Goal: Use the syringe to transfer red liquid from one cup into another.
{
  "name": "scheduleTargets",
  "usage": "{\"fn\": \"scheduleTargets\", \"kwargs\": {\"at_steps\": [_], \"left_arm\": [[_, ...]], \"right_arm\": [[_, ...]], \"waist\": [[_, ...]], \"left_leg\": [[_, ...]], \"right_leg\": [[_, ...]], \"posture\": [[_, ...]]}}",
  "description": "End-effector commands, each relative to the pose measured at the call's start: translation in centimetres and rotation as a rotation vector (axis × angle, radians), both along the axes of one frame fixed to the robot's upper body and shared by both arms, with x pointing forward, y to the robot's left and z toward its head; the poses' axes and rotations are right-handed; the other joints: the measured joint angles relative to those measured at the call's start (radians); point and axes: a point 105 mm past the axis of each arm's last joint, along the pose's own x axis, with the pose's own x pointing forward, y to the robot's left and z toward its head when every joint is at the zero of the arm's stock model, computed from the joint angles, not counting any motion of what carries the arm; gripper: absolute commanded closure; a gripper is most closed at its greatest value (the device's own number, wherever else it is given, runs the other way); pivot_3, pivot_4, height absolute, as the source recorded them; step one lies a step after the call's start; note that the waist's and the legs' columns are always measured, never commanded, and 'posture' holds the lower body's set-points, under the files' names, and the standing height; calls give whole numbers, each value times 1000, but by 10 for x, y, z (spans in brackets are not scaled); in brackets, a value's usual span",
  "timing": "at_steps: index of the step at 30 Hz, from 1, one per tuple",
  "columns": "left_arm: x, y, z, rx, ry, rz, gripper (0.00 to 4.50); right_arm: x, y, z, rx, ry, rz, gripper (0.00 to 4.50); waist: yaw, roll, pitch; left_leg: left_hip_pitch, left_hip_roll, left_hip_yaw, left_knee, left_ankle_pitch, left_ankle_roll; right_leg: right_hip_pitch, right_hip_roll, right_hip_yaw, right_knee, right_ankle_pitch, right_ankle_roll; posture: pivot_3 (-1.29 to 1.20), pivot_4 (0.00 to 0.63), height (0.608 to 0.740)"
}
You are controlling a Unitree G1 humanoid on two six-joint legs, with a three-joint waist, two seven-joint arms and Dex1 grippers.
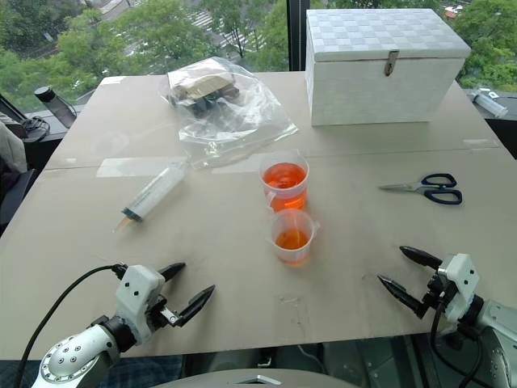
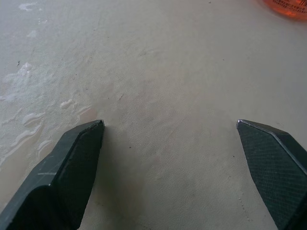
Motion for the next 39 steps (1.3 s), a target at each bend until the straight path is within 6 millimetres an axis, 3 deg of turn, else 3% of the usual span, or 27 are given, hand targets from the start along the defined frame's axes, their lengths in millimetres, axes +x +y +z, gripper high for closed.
{"fn": "scheduleTargets", "kwargs": {"at_steps": [1,24,27,31,34,39], "left_arm": [[-1,-2,1,-16,-7,-23,0],[2,10,4,22,-13,-43,0],[12,13,20,13,-41,-28,0],[30,22,41,15,-65,13,0],[49,28,67,49,-77,-12,0],[87,51,110,34,-57,53,0]], "right_arm": [[2,-1,11,-7,-47,9,103],[12,6,20,10,-83,42,103],[23,11,42,59,-107,73,103],[27,35,76,85,-143,204,103],[33,71,116,154,-198,299,103],[22,115,144,120,-212,445,103]], "waist": [[0,0,0],[-1,0,0],[-2,1,0],[-1,1,0],[-2,0,0],[5,-1,0]], "left_leg": [[0,0,0,0,0,0],[0,0,0,0,0,0],[0,0,0,0,0,0],[0,0,-1,1,0,0],[0,0,-2,1,0,0],[-2,0,-3,2,0,0]], "right_leg": [[0,0,0,0,0,0],[0,0,0,0,0,0],[0,0,0,1,0,0],[0,0,-1,2,0,0],[0,1,-2,2,2,4],[-1,1,-3,2,2,4]], "posture": [[0,150,740],[0,150,740],[0,150,740],[0,150,740],[0,150,740],[0,150,740]]}}
